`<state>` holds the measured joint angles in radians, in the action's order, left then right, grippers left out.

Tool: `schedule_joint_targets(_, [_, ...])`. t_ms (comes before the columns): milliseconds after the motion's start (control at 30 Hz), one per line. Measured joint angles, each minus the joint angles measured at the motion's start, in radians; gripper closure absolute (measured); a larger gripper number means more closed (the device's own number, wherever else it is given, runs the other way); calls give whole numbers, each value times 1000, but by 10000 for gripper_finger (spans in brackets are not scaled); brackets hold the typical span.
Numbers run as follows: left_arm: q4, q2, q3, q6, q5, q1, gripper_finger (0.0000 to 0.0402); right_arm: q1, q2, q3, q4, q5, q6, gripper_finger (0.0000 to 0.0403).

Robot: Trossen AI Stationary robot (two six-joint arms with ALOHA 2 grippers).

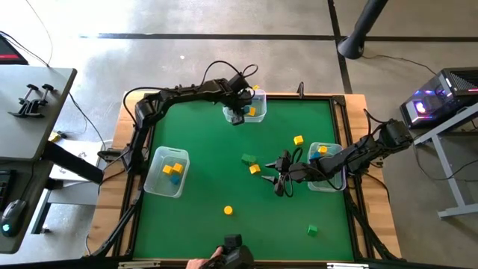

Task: Sort blocks by size
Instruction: Put the blue triangle block into the top transparent bin, then put the yellow square block into the left transparent bin

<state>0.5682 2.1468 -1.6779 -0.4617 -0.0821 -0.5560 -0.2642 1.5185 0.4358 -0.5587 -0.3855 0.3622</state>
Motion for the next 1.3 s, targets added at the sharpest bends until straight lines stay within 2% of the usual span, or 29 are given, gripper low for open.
schedule_joint_targets(233, [7,0,0,16,-2,0,218,0,0,0,0,0,0,176])
schedule_joint_targets(433, [10,-11,2,74,6,10,225,0,0,0,0,0,4,176])
schedule_joint_targets(800, [-78,-220,30,111,49,170,243,0,0,0,0,-30,24,176])
schedule_joint_targets(933, [-165,-323,150,141,79,237,245,-16,0,0,-7,-41,31,176])
schedule_joint_targets(1067, [-304,-449,341,241,150,307,246,-53,0,0,-16,-98,10,176])
schedule_joint_targets(1200, [-600,-562,583,370,207,417,246,-76,0,0,-30,-132,-5,176])
schedule_joint_targets(1300, [-869,-589,758,414,278,516,246,-77,0,0,-33,-133,-4,176])
